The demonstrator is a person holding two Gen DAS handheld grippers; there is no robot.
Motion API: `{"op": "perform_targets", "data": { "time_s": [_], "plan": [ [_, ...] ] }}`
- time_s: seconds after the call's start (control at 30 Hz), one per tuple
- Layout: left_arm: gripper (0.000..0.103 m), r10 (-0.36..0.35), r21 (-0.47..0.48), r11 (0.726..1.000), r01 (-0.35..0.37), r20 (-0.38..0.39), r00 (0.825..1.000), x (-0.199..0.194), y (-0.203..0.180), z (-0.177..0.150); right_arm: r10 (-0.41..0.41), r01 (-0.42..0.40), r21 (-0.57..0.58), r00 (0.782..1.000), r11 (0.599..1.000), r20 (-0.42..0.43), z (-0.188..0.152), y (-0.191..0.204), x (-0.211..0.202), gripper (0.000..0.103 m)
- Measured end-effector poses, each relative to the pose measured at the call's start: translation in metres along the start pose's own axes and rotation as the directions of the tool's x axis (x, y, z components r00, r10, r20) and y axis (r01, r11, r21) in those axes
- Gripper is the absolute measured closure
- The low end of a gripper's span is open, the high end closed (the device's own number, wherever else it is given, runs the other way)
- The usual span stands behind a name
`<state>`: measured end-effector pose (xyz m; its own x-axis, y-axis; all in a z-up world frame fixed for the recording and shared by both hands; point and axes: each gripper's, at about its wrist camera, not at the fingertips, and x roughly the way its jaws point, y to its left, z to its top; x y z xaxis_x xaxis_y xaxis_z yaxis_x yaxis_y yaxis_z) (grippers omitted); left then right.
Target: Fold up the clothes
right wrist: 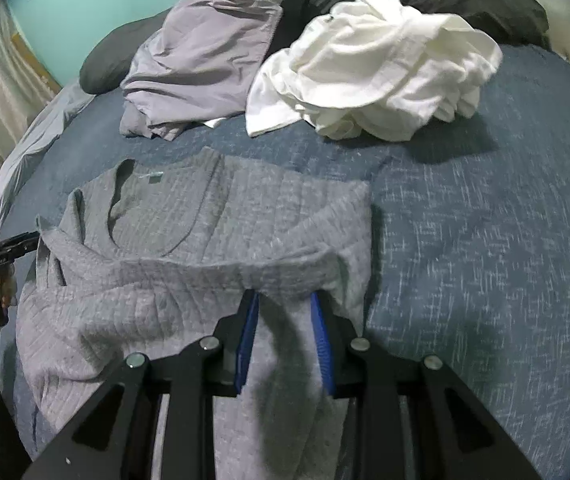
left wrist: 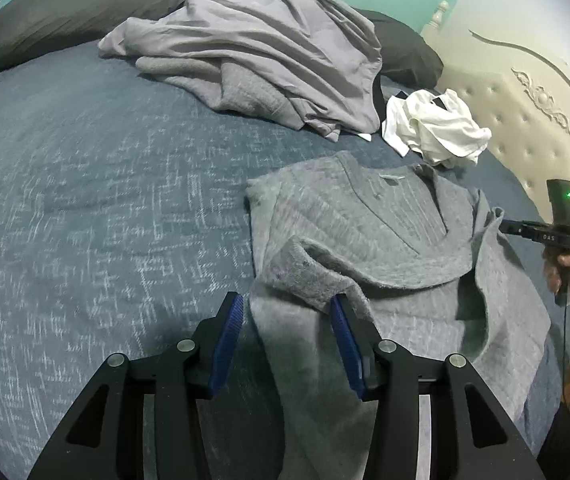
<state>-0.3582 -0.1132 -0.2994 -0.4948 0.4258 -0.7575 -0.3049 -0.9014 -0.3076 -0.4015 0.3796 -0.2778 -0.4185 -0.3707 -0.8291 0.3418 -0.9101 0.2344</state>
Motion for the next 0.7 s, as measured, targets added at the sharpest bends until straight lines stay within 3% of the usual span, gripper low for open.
{"op": "perform_targets", "data": {
  "time_s": [0.2,0.43,0.7],
  "plan": [
    [0.053,-0.021,-0.04,0.999,0.022,0.028,0.999,0.004,0.006,0.008,-0.032,0.032,-0.018,0.999,0.999,-0.002,0.004,0.0,0.007,0.076],
    [0.053,-0.045,-0.055,0.997,0.047,0.044,0.998,0.007,0.007,0.017,-0.024,0.024,0.049,1.0,0.999,0.006,0.008,-0.01,0.012,0.076],
    [0.054,-0.067,-0.047,0.997,0.068,0.023,0.998,0.016,0.0,0.018,-0.015,0.014,0.077,1.0,0.997,0.009,0.009,-0.016,0.015,0.076]
  ]
}}
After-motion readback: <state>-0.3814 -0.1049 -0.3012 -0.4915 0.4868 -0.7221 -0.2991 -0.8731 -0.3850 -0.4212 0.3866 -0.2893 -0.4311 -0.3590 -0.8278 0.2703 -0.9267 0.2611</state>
